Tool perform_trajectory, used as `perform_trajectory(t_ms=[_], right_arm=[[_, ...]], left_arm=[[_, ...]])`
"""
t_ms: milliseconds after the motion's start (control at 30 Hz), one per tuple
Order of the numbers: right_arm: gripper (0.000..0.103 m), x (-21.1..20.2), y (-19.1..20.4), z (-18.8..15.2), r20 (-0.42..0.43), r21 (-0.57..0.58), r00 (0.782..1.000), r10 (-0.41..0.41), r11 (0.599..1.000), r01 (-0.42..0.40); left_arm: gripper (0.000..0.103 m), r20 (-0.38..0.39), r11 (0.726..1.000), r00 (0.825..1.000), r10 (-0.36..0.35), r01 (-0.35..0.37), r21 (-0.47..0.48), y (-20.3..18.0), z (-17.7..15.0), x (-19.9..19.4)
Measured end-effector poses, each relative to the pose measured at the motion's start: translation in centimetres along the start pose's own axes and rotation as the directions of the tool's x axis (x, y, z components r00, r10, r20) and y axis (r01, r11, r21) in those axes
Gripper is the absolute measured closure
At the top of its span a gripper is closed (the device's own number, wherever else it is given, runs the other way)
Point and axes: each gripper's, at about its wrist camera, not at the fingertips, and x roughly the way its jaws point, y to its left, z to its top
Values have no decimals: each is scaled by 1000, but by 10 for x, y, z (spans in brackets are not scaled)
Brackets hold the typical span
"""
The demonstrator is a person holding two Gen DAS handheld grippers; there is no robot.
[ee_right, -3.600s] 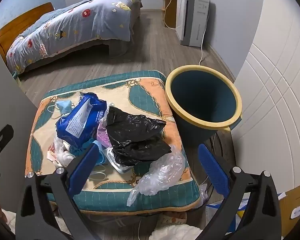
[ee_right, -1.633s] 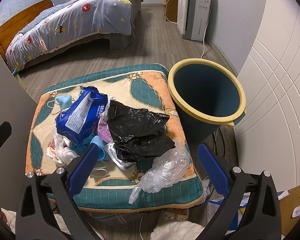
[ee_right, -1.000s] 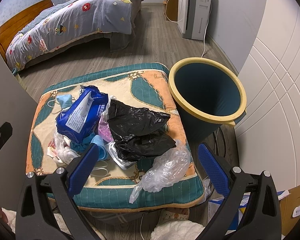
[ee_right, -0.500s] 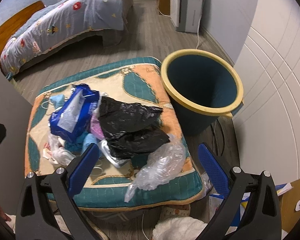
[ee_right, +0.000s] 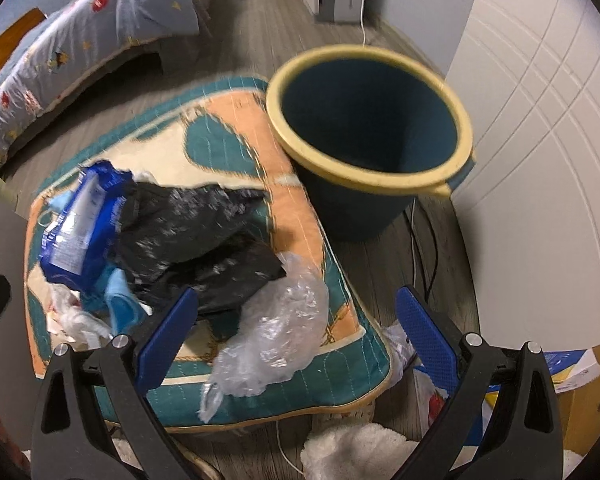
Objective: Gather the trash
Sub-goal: 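Grasp the clear plastic bag with the right tool while the left tool grasps the black bag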
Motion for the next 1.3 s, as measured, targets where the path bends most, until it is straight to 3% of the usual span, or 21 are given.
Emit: perform_trajectory(t_ms=[233, 333, 433, 600, 767, 933, 1067, 1300], right_arm=[[9, 26, 14, -12, -116, -102, 992, 51, 993, -63], [24, 41, 18, -17, -178, -120, 983, 39, 991, -61], [54, 47, 22, -17, -193, -136, 980, 53, 987, -81], [73, 34, 22, -8, -150, -135, 983, 109, 982, -130], [75, 8, 20, 9, -68, -177, 978, 196, 963, -205], [76, 4, 28, 35, -66, -263, 966, 248, 930, -257], [76, 8, 35, 50, -89, -253, 940, 328, 906, -340], [76, 12, 33, 66, -95, -264, 941, 324, 903, -338]], left_arm=[[5, -9, 998, 998, -62, 62, 19, -11, 6, 17], [5, -24, 997, 996, -81, 81, 4, -10, 9, 26], [5, -38, 996, 995, -94, 94, 1, -11, 10, 34], [5, -51, 994, 993, -104, 105, 17, -18, 11, 38], [5, -43, 992, 992, -116, 118, 52, -26, 11, 37], [6, -68, 989, 991, -118, 124, 83, -34, 9, 43], [7, -90, 986, 988, -129, 138, 99, -37, 7, 51], [12, -110, 972, 985, -132, 150, 178, -47, 8, 73]])
